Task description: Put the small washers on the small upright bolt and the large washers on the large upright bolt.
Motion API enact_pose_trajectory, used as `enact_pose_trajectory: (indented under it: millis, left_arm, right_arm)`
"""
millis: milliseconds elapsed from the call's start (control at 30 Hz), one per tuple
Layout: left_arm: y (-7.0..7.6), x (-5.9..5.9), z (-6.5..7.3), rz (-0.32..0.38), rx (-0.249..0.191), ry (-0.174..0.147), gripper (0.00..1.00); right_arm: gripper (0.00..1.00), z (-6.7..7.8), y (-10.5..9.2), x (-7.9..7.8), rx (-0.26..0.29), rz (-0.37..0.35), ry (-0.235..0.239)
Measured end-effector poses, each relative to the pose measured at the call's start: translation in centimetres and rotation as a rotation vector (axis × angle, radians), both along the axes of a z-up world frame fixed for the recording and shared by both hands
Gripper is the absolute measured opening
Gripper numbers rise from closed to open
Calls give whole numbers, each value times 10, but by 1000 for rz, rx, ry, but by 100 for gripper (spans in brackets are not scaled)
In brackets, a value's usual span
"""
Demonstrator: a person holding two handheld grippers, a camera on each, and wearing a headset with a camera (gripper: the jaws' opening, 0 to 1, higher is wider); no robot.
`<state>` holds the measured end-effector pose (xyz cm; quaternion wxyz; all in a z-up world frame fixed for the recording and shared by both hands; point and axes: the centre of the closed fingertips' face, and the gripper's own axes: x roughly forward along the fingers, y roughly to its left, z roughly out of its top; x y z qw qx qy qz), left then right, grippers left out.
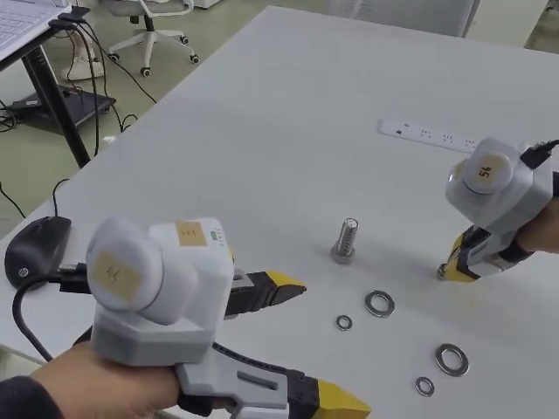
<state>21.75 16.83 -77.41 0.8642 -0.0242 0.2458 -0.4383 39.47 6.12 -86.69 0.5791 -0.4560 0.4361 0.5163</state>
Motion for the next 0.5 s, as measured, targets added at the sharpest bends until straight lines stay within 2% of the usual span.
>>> enact_pose_trajectory:
  millis: [500]
  left_arm:
    - [0, 0, -1, -4, 2, 4, 76]
  right_arm:
    - [15, -3, -1, -1, -5, -6, 11]
